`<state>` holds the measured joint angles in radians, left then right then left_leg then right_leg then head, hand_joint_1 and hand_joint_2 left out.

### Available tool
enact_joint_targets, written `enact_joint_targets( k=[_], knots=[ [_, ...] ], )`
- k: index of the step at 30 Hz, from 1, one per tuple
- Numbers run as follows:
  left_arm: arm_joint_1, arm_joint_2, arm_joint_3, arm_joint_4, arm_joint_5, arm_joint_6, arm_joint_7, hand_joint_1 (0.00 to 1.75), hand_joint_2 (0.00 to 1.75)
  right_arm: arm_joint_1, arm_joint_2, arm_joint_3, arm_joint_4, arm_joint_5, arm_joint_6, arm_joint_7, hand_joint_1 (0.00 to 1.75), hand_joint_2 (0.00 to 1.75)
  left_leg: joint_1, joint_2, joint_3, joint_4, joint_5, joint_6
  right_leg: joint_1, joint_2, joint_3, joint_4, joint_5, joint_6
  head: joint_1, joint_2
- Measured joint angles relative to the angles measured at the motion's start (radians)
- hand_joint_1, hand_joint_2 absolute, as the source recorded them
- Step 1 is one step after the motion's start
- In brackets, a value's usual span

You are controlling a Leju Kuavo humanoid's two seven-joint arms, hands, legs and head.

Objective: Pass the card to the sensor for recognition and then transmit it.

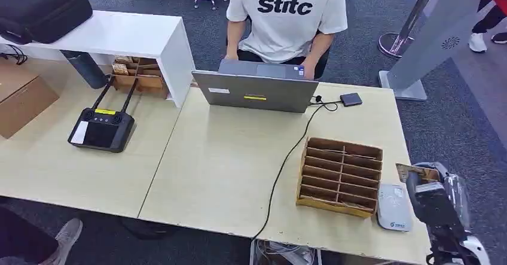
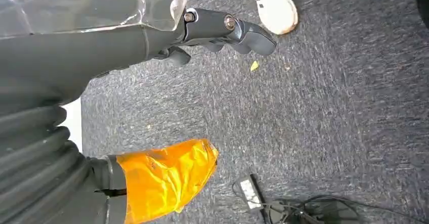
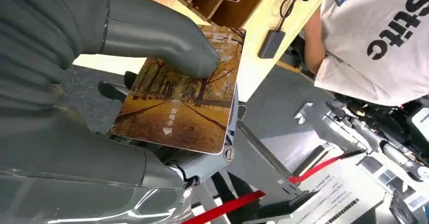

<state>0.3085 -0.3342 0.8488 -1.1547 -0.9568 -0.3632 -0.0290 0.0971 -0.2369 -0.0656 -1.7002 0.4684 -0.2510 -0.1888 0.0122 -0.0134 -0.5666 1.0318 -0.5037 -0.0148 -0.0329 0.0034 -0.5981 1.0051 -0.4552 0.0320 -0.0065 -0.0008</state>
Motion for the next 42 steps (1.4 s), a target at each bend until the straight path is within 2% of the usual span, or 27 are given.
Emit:
enact_joint_targets(
  k=[6,11,16,20,30,42],
  knots=[
    [-0.018,-0.014,0.074,0.006,-0.042,-0.045,0.055,0.00,1.75,0.013,0.001,0.012,-0.004,0.008,-0.001,-0.001,1.75,1.75,0.000,0.000,0.000,0.000,0.000,0.000,0.000,0.000,0.000,0.000,0.000,0.000,0.000,0.000],
    [-0.018,-0.020,0.109,0.013,0.004,-0.045,0.123,0.00,1.75,0.026,0.002,0.028,0.010,0.034,-0.018,0.016,1.75,1.75,0.000,0.000,0.000,0.000,0.000,0.000,0.000,0.000,0.000,0.000,0.000,0.000,0.000,0.000],
    [-0.019,-0.024,0.125,0.018,0.023,-0.044,0.134,0.00,1.75,0.026,0.002,0.027,0.057,0.034,-0.031,0.027,1.75,1.75,0.000,0.000,0.000,0.000,0.000,0.000,0.000,0.000,0.000,0.000,0.000,0.000,0.000,0.000],
    [-0.020,-0.024,0.127,0.021,0.018,-0.045,0.122,0.00,1.75,0.019,0.001,0.016,0.092,0.026,-0.034,0.058,1.75,1.75,0.000,0.000,0.000,0.000,0.000,0.000,0.000,0.000,0.000,0.000,0.000,0.000,0.000,0.000],
    [-0.066,-0.023,0.208,0.049,-0.119,-0.066,0.030,0.00,1.75,-0.037,-0.019,-0.124,0.295,0.011,0.007,0.072,1.75,1.75,0.000,0.000,0.000,0.000,0.000,0.000,0.000,0.000,0.000,0.000,0.000,0.000,0.000,0.000],
    [-0.087,-0.020,0.256,0.068,-0.159,-0.071,0.003,0.00,1.75,-0.050,-0.019,-0.166,0.418,0.018,0.031,0.100,1.75,1.75,0.000,0.000,0.000,0.000,0.000,0.000,0.000,0.000,0.000,0.000,0.000,0.000,0.000,0.000]
  ],
)
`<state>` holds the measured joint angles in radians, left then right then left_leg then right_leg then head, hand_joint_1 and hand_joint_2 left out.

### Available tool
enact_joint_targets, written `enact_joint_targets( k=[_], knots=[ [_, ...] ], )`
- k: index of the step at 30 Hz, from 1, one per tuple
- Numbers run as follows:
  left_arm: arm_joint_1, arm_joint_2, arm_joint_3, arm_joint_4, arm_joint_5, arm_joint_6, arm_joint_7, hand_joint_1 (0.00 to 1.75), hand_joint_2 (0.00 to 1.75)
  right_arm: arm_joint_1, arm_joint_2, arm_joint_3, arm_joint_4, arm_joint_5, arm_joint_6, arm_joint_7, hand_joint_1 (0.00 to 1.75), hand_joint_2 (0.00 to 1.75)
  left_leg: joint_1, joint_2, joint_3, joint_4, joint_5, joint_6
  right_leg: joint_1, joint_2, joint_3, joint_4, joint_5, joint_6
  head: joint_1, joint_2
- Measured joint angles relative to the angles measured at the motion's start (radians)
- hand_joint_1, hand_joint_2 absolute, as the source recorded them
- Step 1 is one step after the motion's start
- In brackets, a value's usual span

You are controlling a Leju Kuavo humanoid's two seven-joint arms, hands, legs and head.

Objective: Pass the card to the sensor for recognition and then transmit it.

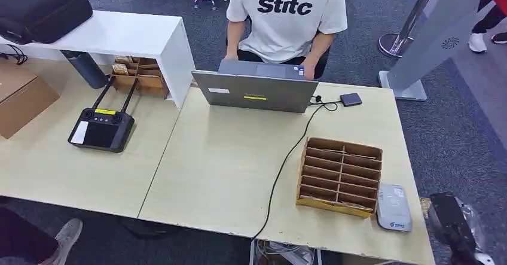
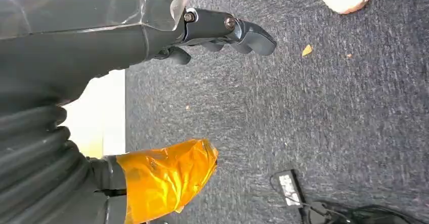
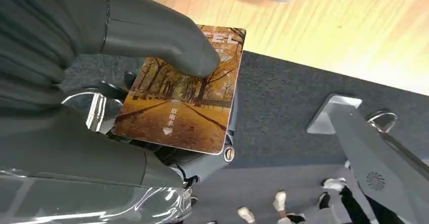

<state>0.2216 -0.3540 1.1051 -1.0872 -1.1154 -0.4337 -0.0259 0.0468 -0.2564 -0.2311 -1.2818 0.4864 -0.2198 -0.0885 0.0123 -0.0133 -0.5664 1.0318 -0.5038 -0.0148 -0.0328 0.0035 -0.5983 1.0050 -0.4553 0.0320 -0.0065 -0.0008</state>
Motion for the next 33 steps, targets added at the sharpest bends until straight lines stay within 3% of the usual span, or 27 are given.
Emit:
enact_joint_targets(
  k=[9,15,23,33],
  knots=[
    [-0.021,0.001,0.048,0.013,-0.048,-0.004,-0.029,0.00,1.75,0.001,0.000,-0.014,0.047,0.023,0.019,0.002,1.75,1.75,0.000,0.000,0.000,0.000,0.000,0.000,0.000,0.000,0.000,0.000,0.000,0.000,0.000,0.000],
    [-0.021,0.001,0.051,0.016,0.011,-0.002,-0.004,0.00,1.75,0.038,0.021,0.005,-0.010,0.043,0.017,-0.007,1.75,1.75,0.000,0.000,0.000,0.000,0.000,0.000,0.000,0.000,0.000,0.000,0.000,0.000,0.000,0.000],
    [-0.004,0.002,0.006,0.016,0.117,0.006,0.054,0.00,1.75,0.066,0.034,0.042,-0.108,0.040,0.000,-0.016,1.75,1.75,0.000,0.000,0.000,0.000,0.000,0.000,0.000,0.000,0.000,0.000,0.000,0.000,0.000,0.000],
    [0.010,0.002,-0.028,0.016,0.134,0.008,0.057,0.00,1.75,0.071,0.035,0.054,-0.145,0.037,-0.005,-0.026,1.75,1.75,0.000,0.000,0.000,0.000,0.000,0.000,0.000,0.000,0.000,0.000,0.000,0.000,0.000,0.000]
  ],
)
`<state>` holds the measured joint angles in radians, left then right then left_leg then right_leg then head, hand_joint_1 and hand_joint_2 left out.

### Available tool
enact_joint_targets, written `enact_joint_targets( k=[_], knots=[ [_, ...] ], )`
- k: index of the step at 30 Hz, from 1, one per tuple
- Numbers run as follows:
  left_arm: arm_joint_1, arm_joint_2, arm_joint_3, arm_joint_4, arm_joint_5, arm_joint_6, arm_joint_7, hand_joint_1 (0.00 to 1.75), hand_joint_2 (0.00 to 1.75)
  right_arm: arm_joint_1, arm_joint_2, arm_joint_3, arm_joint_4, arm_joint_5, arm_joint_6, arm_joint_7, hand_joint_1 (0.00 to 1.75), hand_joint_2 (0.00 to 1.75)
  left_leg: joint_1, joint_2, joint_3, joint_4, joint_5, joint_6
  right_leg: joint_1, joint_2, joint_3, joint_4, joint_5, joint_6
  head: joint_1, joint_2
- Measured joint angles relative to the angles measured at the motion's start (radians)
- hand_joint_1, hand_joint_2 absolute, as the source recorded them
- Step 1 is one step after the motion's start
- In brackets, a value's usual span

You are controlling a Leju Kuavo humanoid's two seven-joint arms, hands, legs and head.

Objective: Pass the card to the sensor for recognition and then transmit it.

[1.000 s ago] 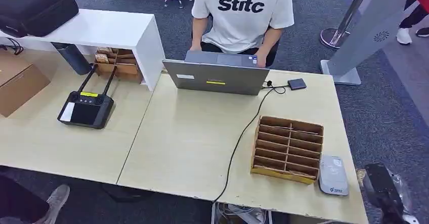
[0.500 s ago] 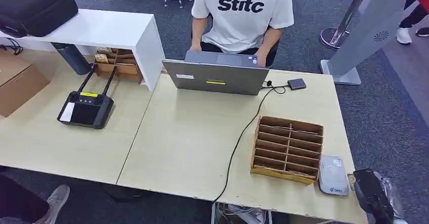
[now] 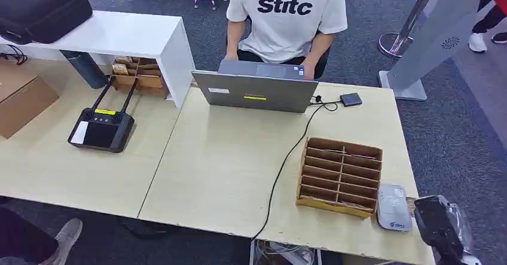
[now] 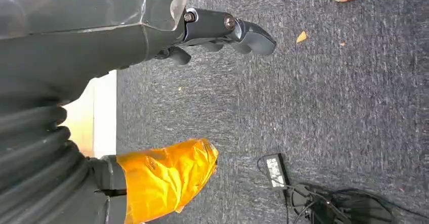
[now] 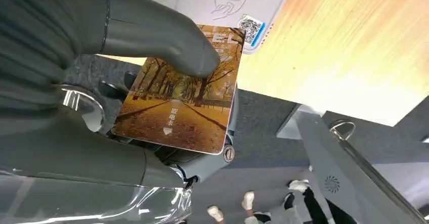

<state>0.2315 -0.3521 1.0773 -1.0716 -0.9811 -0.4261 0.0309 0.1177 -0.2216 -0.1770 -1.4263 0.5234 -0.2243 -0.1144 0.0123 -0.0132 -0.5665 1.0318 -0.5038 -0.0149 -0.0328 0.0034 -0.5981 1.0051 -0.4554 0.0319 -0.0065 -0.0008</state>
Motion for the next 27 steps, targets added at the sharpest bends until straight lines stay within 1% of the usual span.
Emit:
enact_joint_targets(
  k=[14,27],
  knots=[
    [0.018,-0.002,-0.039,0.000,0.045,0.011,0.029,0.00,1.75,0.010,0.000,0.014,-0.018,0.013,-0.006,-0.001,1.75,1.75,0.000,0.000,0.000,0.000,0.000,0.000,0.000,0.000,0.000,0.000,0.000,0.000,0.000,0.000],
    [0.019,-0.002,-0.043,0.000,0.029,0.010,0.026,0.00,1.75,0.012,0.000,0.028,-0.004,0.021,0.001,0.006,1.75,1.75,0.000,0.000,0.000,0.000,0.000,0.000,0.000,0.000,0.000,0.000,0.000,0.000,0.000,0.000]
  ],
)
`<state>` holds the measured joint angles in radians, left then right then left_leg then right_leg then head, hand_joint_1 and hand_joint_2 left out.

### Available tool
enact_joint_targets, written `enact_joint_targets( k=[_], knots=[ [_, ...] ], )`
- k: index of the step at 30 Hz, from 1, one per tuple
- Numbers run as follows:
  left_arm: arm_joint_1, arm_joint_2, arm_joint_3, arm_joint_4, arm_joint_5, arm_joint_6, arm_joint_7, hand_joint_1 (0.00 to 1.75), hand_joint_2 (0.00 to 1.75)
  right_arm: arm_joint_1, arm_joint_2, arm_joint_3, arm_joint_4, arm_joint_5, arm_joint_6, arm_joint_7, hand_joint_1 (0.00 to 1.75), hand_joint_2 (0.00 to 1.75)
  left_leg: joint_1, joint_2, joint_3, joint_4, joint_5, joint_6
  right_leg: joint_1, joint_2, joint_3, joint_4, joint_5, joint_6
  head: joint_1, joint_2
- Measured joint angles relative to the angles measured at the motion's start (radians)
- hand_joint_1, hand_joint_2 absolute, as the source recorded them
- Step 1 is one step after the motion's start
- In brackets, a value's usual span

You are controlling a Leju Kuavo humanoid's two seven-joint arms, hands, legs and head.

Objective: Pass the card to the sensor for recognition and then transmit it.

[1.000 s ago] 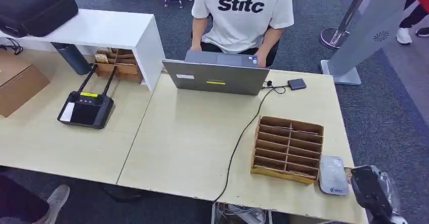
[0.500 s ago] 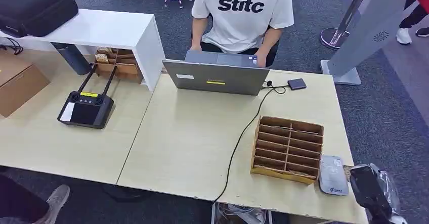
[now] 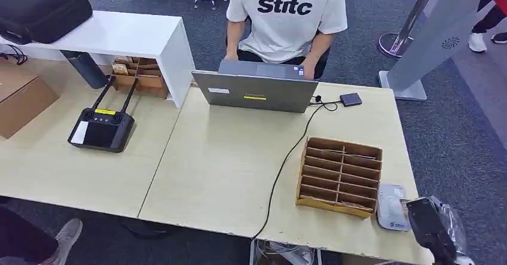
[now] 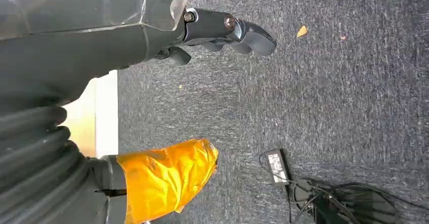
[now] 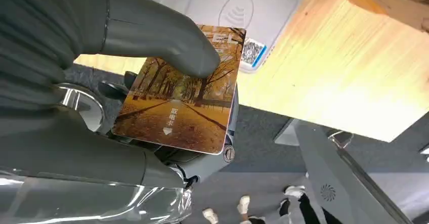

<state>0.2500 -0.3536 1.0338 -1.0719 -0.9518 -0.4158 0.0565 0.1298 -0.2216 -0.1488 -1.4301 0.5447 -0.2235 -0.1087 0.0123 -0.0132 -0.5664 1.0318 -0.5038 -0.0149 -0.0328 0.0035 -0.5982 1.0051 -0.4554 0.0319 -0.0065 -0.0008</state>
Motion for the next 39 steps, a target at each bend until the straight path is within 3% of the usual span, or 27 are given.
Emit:
enact_joint_targets(
  k=[18,26,33,36,39],
  knots=[
    [-0.002,0.000,0.000,0.000,-0.026,0.000,-0.018,0.00,1.75,0.000,0.000,0.041,0.007,0.006,0.006,0.009,1.75,1.75,0.000,0.000,0.000,0.000,0.000,0.000,0.000,0.000,0.000,0.000,0.000,0.000,0.000,0.000],
    [-0.003,0.000,0.000,0.000,-0.034,0.005,-0.031,0.00,1.75,-0.018,-0.019,0.040,-0.121,0.006,-0.084,-0.077,1.75,1.75,0.000,0.000,-0.001,0.000,0.000,0.000,0.000,0.001,0.000,0.000,0.000,0.000,0.000,0.000],
    [-0.019,0.001,0.011,0.001,-0.111,0.000,-0.077,0.00,1.75,-0.170,-0.069,0.044,-0.239,0.033,-0.107,-0.120,1.75,1.75,0.000,0.002,0.000,0.000,0.001,0.000,0.000,0.002,0.001,0.001,0.002,0.000,0.000,0.000],
    [-0.052,0.010,0.037,0.029,-0.176,0.015,-0.127,0.00,1.75,-0.322,-0.095,0.072,-0.244,0.063,-0.116,-0.110,1.75,1.75,-0.001,0.004,0.000,0.000,0.003,-0.001,-0.001,0.004,-0.001,0.001,0.004,0.000,0.000,0.000],
    [-0.093,0.027,0.061,0.083,-0.225,0.043,-0.166,0.00,1.75,-0.482,-0.106,0.126,-0.236,0.068,-0.080,-0.099,1.75,1.75,0.000,0.003,-0.001,0.000,0.005,-0.001,-0.001,0.003,0.000,0.002,0.005,0.000,0.001,0.000]
  ],
)
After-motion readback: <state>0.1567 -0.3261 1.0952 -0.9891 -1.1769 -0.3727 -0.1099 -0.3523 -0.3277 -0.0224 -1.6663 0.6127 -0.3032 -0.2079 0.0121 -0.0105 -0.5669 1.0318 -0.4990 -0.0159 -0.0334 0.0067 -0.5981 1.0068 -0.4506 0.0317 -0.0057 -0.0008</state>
